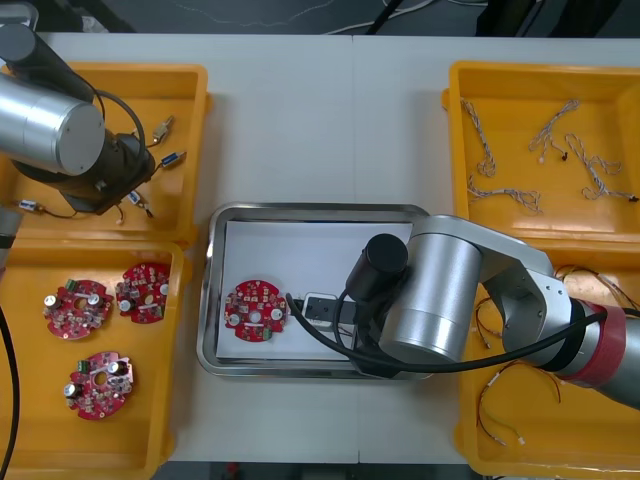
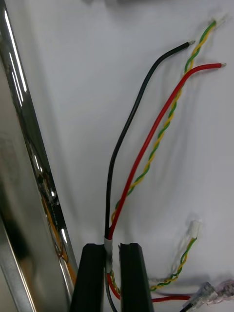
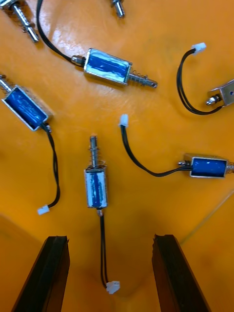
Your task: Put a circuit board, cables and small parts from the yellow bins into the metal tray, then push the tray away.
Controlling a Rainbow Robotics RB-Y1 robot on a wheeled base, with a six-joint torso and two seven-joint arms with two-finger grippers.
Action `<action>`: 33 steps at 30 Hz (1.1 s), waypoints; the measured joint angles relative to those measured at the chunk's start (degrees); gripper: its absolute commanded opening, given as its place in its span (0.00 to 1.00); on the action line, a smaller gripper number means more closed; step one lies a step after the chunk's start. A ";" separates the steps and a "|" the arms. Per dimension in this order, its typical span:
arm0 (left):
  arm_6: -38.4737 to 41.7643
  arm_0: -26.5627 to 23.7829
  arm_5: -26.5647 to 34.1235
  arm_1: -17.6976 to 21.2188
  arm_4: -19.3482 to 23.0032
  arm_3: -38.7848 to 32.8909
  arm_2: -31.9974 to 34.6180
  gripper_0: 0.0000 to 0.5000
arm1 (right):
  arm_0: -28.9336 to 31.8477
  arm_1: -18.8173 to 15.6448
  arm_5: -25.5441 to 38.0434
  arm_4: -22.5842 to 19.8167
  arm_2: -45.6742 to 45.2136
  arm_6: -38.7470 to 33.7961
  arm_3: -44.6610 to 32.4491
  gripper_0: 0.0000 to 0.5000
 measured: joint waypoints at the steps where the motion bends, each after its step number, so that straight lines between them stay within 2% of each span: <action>1: 0.00 -0.08 -0.27 -0.19 -0.07 0.16 0.00 1.00 | 0.00 0.00 -0.01 0.21 0.00 0.00 0.01 0.62; 3: 0.00 -0.18 -0.68 -0.35 -0.24 0.39 0.00 1.00 | 0.00 0.00 -0.02 0.45 0.00 0.00 0.02 0.82; 4: 0.00 -0.20 -0.97 -0.37 -0.44 0.47 0.00 1.00 | 0.00 0.00 -0.03 0.50 0.00 0.00 0.02 0.84; 16: -0.25 -0.21 -4.48 -0.38 -3.41 4.85 0.00 1.00 | -0.12 0.03 0.43 0.40 -0.14 0.00 -0.06 0.86; 23: -0.35 -0.22 -6.93 -0.42 -3.70 8.23 0.00 1.00 | -0.20 1.19 6.45 -3.40 -5.44 0.00 -1.69 0.88; 27: -0.35 -0.22 -7.03 -0.66 -4.10 8.32 0.00 1.00 | -0.35 2.46 11.10 -4.82 -10.28 0.00 -3.19 1.00; 33: -0.35 -0.22 -8.36 -1.74 -4.24 9.31 -0.06 1.00 | -1.91 2.87 14.84 -4.95 -13.91 0.00 -5.14 1.00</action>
